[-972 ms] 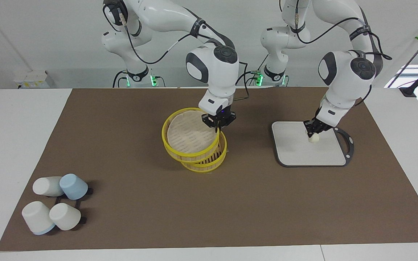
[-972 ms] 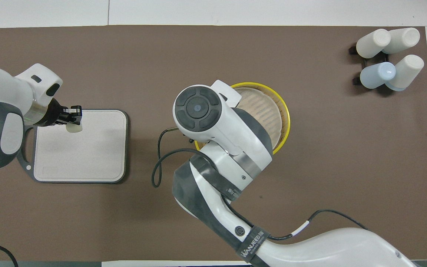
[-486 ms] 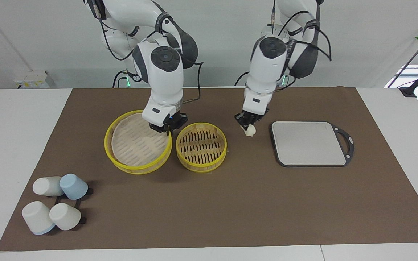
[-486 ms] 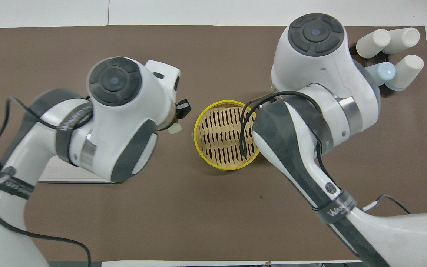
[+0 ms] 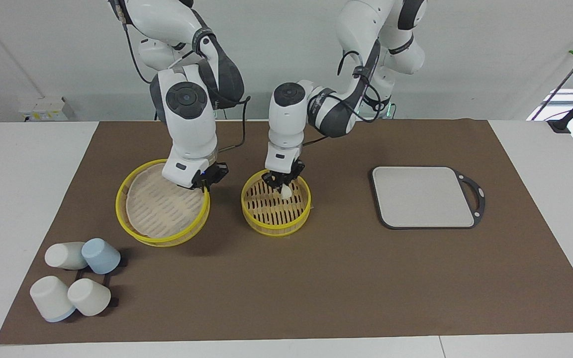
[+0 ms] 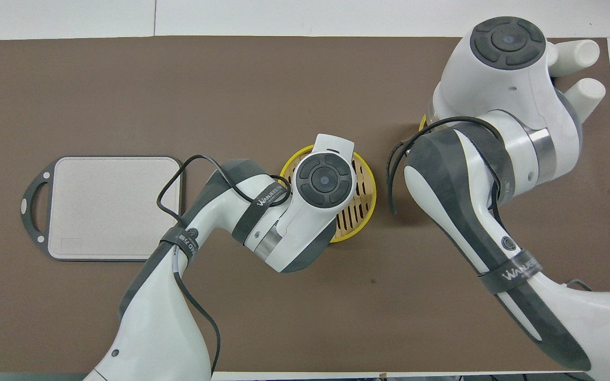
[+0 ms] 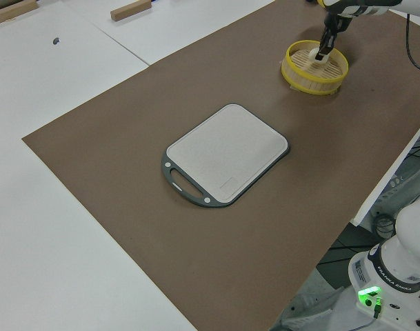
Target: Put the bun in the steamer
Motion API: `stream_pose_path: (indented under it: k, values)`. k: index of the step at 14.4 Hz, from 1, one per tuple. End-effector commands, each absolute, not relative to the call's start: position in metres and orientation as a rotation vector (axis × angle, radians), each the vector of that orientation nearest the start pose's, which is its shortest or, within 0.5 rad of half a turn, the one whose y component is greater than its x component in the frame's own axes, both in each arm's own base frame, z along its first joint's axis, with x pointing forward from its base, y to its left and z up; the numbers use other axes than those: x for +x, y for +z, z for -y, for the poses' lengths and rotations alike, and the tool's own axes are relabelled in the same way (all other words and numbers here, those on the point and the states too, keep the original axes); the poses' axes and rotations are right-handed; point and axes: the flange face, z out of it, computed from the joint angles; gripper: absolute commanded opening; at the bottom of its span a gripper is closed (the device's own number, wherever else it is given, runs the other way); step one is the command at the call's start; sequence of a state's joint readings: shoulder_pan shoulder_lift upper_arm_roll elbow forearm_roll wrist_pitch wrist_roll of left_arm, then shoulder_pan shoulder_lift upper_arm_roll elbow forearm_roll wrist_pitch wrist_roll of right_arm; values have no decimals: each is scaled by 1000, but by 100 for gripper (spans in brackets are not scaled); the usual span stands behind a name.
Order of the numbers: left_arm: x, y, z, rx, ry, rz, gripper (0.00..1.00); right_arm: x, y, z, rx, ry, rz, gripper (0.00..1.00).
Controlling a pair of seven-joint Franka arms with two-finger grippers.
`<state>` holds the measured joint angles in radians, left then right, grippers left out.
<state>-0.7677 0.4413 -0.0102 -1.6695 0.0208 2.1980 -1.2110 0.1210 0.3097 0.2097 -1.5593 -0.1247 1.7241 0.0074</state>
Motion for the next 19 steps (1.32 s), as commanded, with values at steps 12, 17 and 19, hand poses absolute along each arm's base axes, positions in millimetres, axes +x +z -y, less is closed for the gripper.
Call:
stream_pose_path:
  k: [12, 17, 19]
  values:
    - [510, 421, 402, -3077, -183, 759, 100, 594, 467, -190, -3135, 151, 569, 0]
    - [543, 513, 254, -3056, -66, 590, 100, 581, 480, -269, -3081, -15, 408, 0]
    - [549, 538, 192, -3074, -22, 492, 100, 565, 480, -327, -3079, -21, 355, 0]
